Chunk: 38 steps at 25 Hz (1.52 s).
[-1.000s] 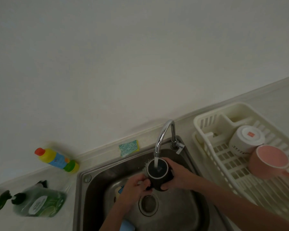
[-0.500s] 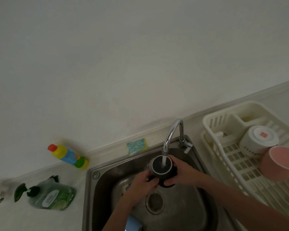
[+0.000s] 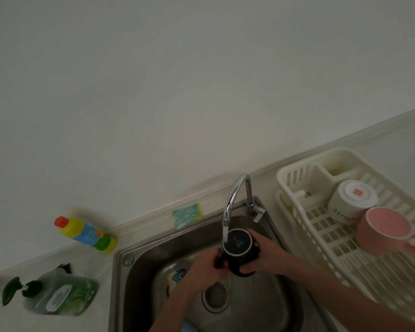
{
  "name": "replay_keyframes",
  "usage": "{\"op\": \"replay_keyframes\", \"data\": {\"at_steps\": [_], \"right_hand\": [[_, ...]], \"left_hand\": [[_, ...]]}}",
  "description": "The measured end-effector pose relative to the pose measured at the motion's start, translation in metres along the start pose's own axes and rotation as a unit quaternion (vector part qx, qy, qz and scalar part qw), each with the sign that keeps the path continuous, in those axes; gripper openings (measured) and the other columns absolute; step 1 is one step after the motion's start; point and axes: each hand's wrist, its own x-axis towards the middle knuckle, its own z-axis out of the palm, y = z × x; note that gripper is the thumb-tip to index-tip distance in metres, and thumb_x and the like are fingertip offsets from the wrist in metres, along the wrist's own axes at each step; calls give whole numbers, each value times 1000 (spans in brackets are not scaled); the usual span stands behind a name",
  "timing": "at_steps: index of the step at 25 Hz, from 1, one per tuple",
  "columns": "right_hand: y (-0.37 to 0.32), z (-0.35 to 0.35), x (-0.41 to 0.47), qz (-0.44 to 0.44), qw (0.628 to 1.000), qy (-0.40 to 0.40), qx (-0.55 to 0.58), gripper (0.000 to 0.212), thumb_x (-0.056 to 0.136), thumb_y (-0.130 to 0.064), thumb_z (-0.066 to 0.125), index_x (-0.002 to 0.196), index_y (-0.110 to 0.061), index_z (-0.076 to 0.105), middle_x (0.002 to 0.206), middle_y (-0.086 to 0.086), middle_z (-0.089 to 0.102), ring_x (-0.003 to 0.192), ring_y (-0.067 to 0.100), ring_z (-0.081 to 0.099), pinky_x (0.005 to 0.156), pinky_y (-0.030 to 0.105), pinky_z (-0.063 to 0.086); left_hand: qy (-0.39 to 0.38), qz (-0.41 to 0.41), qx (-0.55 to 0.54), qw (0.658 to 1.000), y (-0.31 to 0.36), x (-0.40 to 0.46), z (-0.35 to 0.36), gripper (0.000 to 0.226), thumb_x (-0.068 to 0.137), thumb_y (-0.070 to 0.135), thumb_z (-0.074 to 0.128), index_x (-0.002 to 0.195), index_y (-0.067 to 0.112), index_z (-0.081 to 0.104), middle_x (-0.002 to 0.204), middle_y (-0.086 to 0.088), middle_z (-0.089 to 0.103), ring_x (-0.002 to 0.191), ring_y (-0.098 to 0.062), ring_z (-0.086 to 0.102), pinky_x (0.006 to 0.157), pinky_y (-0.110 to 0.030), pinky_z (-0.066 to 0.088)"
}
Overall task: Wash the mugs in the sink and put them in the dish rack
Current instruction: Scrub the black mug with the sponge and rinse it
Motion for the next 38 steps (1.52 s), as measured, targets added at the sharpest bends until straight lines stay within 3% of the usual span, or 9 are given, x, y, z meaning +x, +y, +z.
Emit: {"op": "replay_keyframes", "data": {"at_steps": [6,11,16,19,24,28,33,35,38], "right_hand": [[-26,25,20,-30,999,-24,-7,92,50,-24,94,127,-46,50,121,-23,64,115,-3,59,99,31,52],[-34,21,22,-39,999,-26,-17,88,49,-24,93,126,-40,53,117,-21,66,111,-4,60,98,32,52],[-15,-2,9,-31,999,6,-8,95,47,-23,93,129,-45,50,124,-20,63,118,2,58,101,38,51],[-3,-7,-1,-13,1000,7,7,95,50,-20,92,131,-43,48,124,-18,63,119,4,58,102,40,50],[2,12,-5,7,1000,-11,16,95,51,-22,93,131,-42,47,123,-17,63,118,-1,57,105,33,48],[-9,36,3,-11,999,-32,15,88,55,-9,92,127,-37,50,122,-15,64,117,-3,57,100,22,48],[-29,36,20,-36,999,-40,9,87,54,-13,94,129,-32,53,120,-15,68,115,1,61,101,34,51],[-32,28,24,-43,999,-30,5,86,54,-13,94,128,-32,54,119,-14,68,115,2,61,101,36,52],[-33,9,23,-55,998,-8,-1,89,50,-19,94,127,-37,54,120,-15,66,115,5,61,100,41,51]], "left_hand": [[64,-20,-37,997,-11,-18,-21,26,73,23,78,94,32,66,83,16,68,75,6,63,74,-21,54],[73,-14,-91,993,-9,-25,-19,11,87,12,67,90,23,67,80,5,68,70,-7,67,73,-38,60],[70,-29,-108,991,5,-6,-5,16,92,16,65,107,11,68,99,-6,69,83,-14,71,75,-35,61],[57,-39,-111,991,13,-1,6,6,92,13,66,97,12,68,90,-1,70,80,-13,71,72,-31,62],[57,-75,-158,983,-3,-17,7,13,85,14,75,95,6,69,92,-8,72,79,-17,74,72,-35,62],[75,-116,-173,975,-25,-35,-2,23,84,11,76,102,-1,69,95,-16,73,80,-22,74,74,-43,62],[128,-98,-144,976,-25,-37,-18,4,81,21,77,83,19,74,80,-4,75,74,-19,74,74,-45,61],[154,-90,-131,975,-16,-30,-20,10,80,21,78,73,26,73,74,1,73,71,-17,72,74,-42,61],[153,-68,-138,976,0,-19,-19,3,81,23,77,82,25,76,75,4,73,74,-14,73,77,-42,61]]}}
